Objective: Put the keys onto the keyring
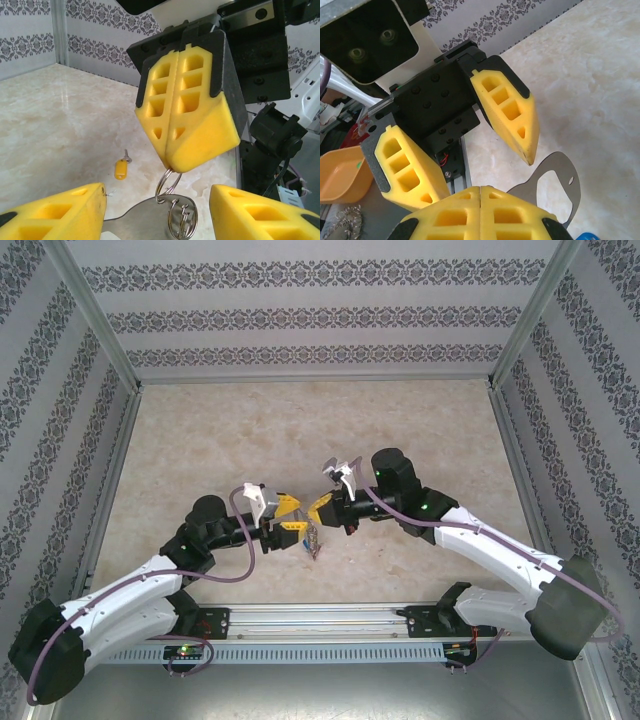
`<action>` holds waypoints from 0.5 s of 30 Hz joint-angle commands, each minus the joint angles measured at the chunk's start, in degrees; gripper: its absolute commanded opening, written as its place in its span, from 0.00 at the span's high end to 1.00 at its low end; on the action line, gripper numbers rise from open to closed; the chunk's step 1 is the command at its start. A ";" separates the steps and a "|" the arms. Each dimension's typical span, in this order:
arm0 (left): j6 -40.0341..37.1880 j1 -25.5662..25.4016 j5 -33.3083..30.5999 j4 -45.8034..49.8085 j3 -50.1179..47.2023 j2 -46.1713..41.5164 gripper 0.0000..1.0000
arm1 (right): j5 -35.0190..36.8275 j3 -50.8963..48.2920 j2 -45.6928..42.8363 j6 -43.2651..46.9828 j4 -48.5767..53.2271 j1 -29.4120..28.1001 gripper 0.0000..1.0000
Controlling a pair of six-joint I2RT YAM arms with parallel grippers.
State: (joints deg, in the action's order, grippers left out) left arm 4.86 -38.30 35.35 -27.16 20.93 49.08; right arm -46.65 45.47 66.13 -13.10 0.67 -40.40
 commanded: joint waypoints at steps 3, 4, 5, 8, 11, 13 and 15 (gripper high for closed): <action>-4.93 -1.72 -0.55 0.44 1.87 0.31 0.43 | -2.04 2.07 -0.77 1.81 -0.50 -0.99 1.00; -5.28 -1.99 -0.53 0.62 2.13 0.62 0.43 | -2.13 2.08 -0.76 1.85 -0.56 -0.98 1.00; -5.54 -2.20 -0.52 0.81 2.33 0.97 0.44 | -2.14 2.08 -0.75 1.84 -0.43 -1.01 1.00; -6.18 -2.65 -0.64 1.20 2.87 1.92 0.46 | -2.30 2.16 -0.70 2.03 -0.33 -1.09 1.00; -6.24 -2.85 -0.41 1.17 3.22 2.25 0.50 | -2.30 2.15 -0.63 2.16 -0.18 -1.21 1.00; -6.35 -2.83 -0.27 1.55 3.41 2.42 0.56 | -2.39 2.14 -0.47 2.33 -0.15 -1.22 1.00; -6.48 -2.83 -0.19 2.15 3.49 2.34 0.61 | -2.39 2.18 -0.39 2.46 -0.09 -1.22 1.00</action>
State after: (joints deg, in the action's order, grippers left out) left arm -0.14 -40.47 34.68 -26.15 22.65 51.44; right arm -47.07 45.80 66.13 -11.97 1.19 -41.15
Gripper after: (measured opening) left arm 0.398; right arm 0.062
